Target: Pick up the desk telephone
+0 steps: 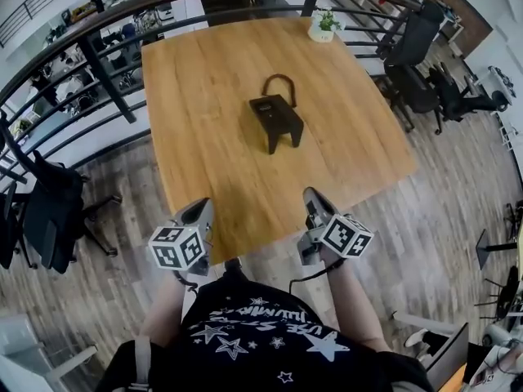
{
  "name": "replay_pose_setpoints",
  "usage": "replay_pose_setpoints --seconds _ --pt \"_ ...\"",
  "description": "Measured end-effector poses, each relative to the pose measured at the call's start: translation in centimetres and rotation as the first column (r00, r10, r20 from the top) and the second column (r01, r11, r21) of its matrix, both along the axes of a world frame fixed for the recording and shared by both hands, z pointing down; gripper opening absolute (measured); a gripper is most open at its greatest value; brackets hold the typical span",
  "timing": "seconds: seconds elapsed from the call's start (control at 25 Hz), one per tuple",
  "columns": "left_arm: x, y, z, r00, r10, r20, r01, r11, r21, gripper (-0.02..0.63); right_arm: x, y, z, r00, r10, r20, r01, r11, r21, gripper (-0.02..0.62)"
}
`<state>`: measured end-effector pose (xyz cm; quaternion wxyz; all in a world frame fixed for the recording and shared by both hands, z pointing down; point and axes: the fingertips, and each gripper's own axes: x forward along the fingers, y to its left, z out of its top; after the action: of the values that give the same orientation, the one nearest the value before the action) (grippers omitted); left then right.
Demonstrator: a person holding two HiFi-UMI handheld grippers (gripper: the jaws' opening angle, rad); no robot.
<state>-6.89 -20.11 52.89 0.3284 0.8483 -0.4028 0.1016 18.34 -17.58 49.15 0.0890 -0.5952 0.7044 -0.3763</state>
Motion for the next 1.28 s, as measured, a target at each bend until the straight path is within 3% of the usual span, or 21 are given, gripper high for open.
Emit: replay_pose_setpoints --seconds 0.24,0.48,0.56,0.72,1.0,1.28 --pt "0.2 -2.4 0.1 1.0 0.03 -0.005 -0.03 1.0 -0.006 0.002 0.1 -3.2 -0.4 0.999 0.02 0.031 -0.02 1.0 -0.009 0.005" --pt "-0.3 -4.5 0.0 0.999 0.051 -0.008 -0.051 0.999 -0.002 0.002 -0.5 -5.7 -0.6 0.995 0.046 0.09 -0.046 0.999 -0.006 0.057" --pt "-0.4 -5.1 0.0 0.999 0.049 0.005 -0.049 0.999 0.008 0.002 -0.7 -6.2 -0.4 0.993 0.046 0.105 -0.046 0.999 -0.008 0.138" --pt "-0.3 -5.7 0.1 1.0 0.011 0.015 -0.011 1.0 0.009 0.002 -0.2 -7.4 0.0 0.982 0.046 0.186 -0.044 0.999 -0.017 0.23" --pt "0.5 -6.1 0.1 0.998 -0.065 0.022 0.065 0.998 -0.005 0.002 1.0 -10.9 1.8 0.936 0.049 0.349 -0.024 0.997 -0.075 0.259" --pt "0.6 -7.1 0.2 0.988 -0.141 0.055 0.141 0.99 0.002 0.002 0.8 -14.6 3.5 0.857 0.058 0.511 -0.012 0.996 -0.092 0.261"
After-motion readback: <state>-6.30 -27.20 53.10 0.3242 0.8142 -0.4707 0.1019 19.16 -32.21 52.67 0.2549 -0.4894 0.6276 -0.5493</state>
